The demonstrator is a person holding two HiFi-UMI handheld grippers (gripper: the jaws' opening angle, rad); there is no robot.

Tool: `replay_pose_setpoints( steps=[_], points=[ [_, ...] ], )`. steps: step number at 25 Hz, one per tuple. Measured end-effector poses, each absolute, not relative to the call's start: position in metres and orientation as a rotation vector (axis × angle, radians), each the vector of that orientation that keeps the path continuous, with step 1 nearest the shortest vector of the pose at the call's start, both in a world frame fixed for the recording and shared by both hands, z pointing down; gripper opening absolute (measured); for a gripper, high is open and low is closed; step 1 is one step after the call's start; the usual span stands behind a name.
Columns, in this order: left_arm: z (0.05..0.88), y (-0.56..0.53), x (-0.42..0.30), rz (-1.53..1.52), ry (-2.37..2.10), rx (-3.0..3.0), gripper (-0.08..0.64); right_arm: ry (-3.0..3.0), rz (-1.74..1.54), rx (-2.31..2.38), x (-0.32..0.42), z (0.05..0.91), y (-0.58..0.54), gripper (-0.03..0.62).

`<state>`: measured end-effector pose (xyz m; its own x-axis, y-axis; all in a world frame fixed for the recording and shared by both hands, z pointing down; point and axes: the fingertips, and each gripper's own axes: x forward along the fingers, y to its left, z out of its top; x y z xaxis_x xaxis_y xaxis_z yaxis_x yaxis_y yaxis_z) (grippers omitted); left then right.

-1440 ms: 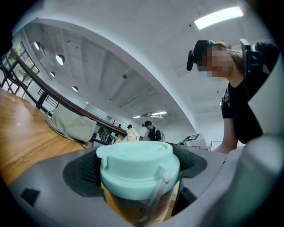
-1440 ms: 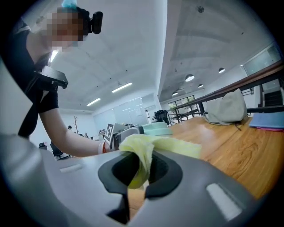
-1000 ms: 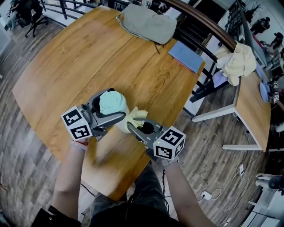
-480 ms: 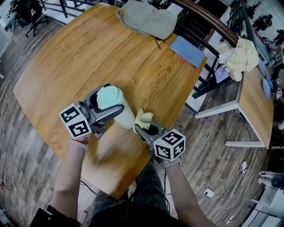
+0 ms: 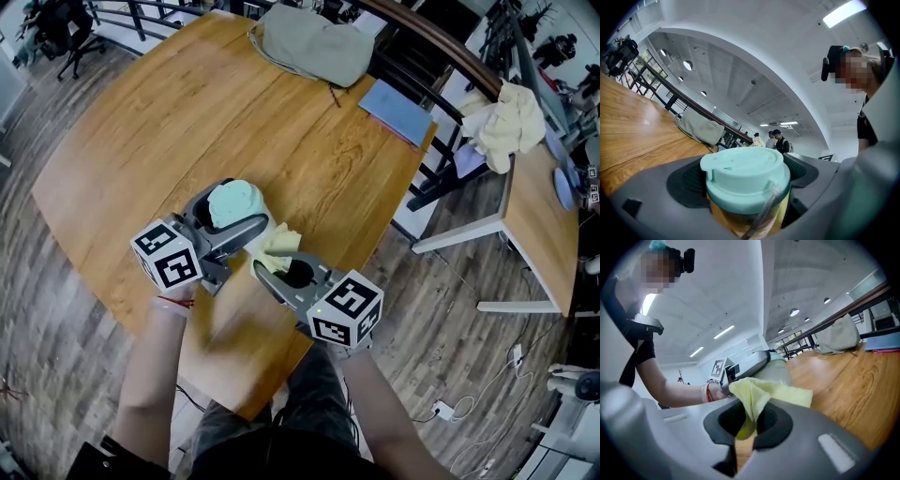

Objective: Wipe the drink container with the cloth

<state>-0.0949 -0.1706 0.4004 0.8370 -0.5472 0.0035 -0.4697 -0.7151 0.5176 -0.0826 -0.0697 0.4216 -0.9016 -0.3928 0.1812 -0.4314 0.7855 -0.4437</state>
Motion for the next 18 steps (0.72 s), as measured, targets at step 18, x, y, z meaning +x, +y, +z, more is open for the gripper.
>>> replay_pose_setpoints(
  steps=[18],
  points=[
    [0.4, -0.175, -0.081, -0.095, -0.781, 2.518, 0.479, -2.829, 0.603, 0.628, -0.108, 0.429, -0.08, 0.023]
  ],
)
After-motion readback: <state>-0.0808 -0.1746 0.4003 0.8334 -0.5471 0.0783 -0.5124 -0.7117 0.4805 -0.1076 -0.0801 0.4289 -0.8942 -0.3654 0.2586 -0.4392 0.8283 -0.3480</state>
